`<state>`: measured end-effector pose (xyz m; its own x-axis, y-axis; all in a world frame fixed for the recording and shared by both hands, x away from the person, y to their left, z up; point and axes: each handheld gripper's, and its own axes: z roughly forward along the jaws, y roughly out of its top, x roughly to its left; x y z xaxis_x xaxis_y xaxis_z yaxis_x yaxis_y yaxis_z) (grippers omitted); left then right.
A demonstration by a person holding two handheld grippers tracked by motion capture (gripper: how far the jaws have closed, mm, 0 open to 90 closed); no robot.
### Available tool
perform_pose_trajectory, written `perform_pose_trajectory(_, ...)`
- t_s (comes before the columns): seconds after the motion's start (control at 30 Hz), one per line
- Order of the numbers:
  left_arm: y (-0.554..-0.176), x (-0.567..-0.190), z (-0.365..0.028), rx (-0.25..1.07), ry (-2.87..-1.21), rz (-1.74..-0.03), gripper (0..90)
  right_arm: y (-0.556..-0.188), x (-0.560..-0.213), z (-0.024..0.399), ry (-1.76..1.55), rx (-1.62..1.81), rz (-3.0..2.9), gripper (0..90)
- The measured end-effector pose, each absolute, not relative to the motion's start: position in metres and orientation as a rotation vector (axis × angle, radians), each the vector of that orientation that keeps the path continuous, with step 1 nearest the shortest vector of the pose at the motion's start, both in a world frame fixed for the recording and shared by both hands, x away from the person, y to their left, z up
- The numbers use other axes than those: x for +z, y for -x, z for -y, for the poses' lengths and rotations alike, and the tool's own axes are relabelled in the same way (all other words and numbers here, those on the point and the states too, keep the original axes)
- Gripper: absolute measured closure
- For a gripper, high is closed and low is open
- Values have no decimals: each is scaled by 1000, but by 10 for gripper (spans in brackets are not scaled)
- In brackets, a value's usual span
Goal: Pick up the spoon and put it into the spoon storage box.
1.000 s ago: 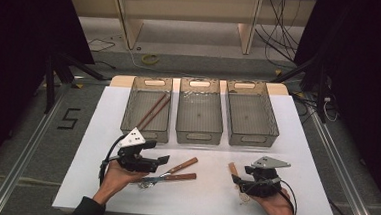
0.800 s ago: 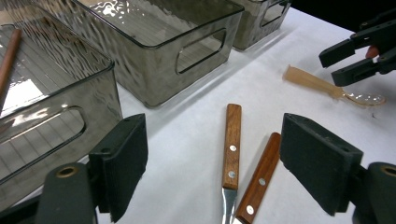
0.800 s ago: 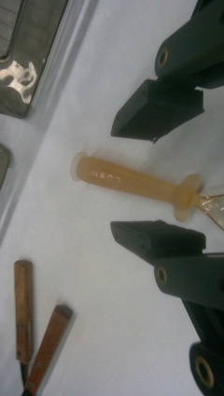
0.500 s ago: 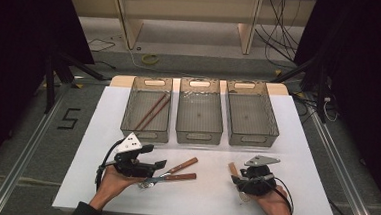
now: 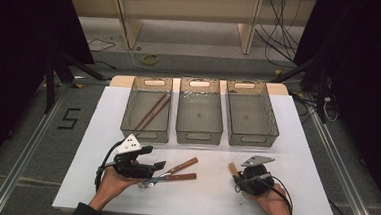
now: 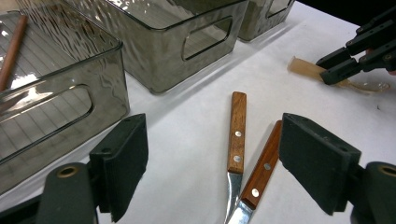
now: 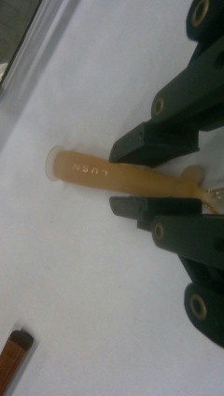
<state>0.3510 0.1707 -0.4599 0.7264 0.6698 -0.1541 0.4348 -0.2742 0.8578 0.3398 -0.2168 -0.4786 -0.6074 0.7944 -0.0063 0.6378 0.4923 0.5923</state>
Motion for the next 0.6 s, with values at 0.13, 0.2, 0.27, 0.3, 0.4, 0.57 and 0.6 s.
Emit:
perform_pose_trajectory(0.13, -351, -460, -170, 293, -1914, -848, 238, -341, -478, 218, -1221, 798, -2464, 777)
perform_pose_trajectory(0.2, -351, -460, -171, 293, -1912, -851, 239, -341, -478, 218, -1220, 801, -2463, 779)
perform_pose_trajectory(0.27, -351, -461, -171, 292, -1912, -853, 239, -341, -478, 218, -1219, 805, -2461, 781)
perform_pose_trajectory(0.3, -351, -461, -172, 292, -1911, -854, 239, -342, -478, 219, -1215, 808, -2460, 782)
perform_pose_trajectory(0.4, -351, -461, -172, 292, -1913, -856, 239, -341, -476, 219, -1214, 830, -2461, 783)
perform_pose_trajectory(0.57, -351, -461, -173, 295, -1908, -860, 239, -340, -468, 220, -1191, 894, -2444, 784)
perform_pose_trajectory(0.6, -351, -461, -174, 297, -1907, -860, 239, -340, -467, 220, -1193, 906, -2443, 785)
